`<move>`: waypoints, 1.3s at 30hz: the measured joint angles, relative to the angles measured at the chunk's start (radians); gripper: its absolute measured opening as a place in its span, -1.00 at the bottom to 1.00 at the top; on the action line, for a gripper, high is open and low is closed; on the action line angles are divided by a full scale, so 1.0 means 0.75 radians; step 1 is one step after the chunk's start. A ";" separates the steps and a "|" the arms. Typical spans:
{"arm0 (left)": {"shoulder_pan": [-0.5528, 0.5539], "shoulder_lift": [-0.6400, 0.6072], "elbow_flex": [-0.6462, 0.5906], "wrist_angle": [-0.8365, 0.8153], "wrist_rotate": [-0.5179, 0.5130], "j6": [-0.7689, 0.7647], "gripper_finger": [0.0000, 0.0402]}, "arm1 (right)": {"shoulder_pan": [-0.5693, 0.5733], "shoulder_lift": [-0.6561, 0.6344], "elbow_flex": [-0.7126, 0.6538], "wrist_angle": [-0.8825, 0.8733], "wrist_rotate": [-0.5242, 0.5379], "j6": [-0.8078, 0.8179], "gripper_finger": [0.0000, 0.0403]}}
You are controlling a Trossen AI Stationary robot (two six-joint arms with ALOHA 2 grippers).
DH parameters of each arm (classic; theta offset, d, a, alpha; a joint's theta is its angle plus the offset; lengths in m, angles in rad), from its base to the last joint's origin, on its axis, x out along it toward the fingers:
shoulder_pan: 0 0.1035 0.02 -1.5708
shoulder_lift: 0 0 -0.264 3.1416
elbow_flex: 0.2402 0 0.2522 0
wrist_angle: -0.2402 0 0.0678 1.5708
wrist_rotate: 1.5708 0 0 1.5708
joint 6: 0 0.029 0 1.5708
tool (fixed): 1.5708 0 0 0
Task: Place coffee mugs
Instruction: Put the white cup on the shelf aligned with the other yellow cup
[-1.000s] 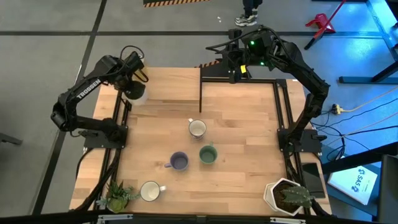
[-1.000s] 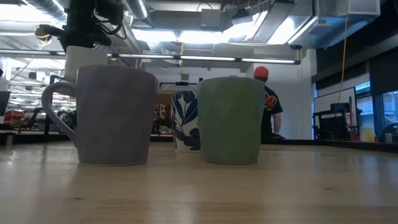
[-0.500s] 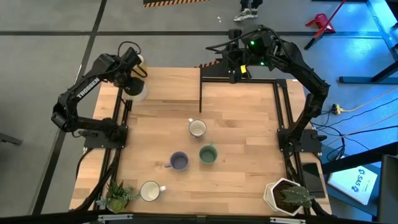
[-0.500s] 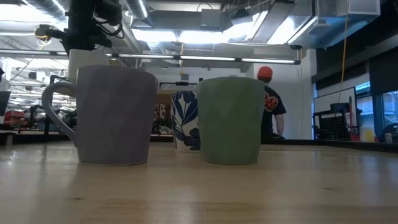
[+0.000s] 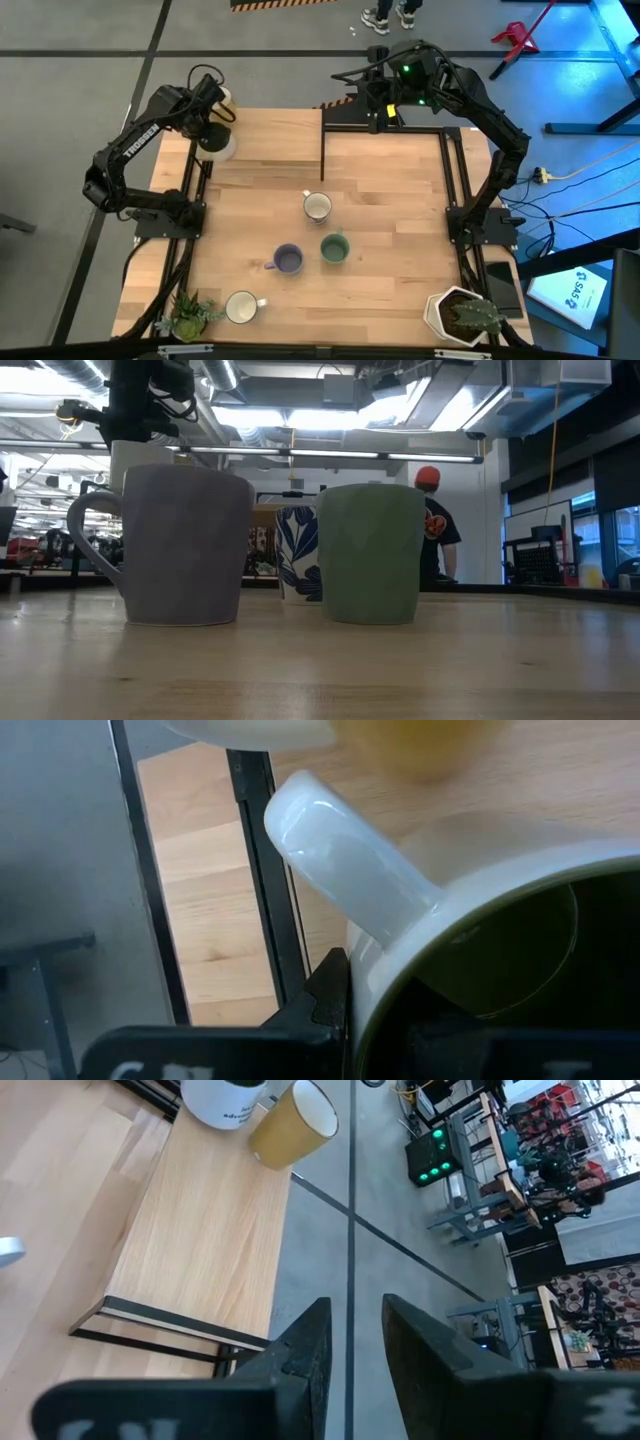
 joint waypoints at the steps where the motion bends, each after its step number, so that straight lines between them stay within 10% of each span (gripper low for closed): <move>1: 0.000 0.000 0.000 0.000 -0.001 0.000 -0.93 | 0.000 0.000 0.000 0.001 0.000 0.000 -0.58; 39: 0.034 0.001 -0.054 0.031 -0.087 0.034 -0.74 | 0.000 0.000 0.000 0.003 0.000 -0.001 -0.58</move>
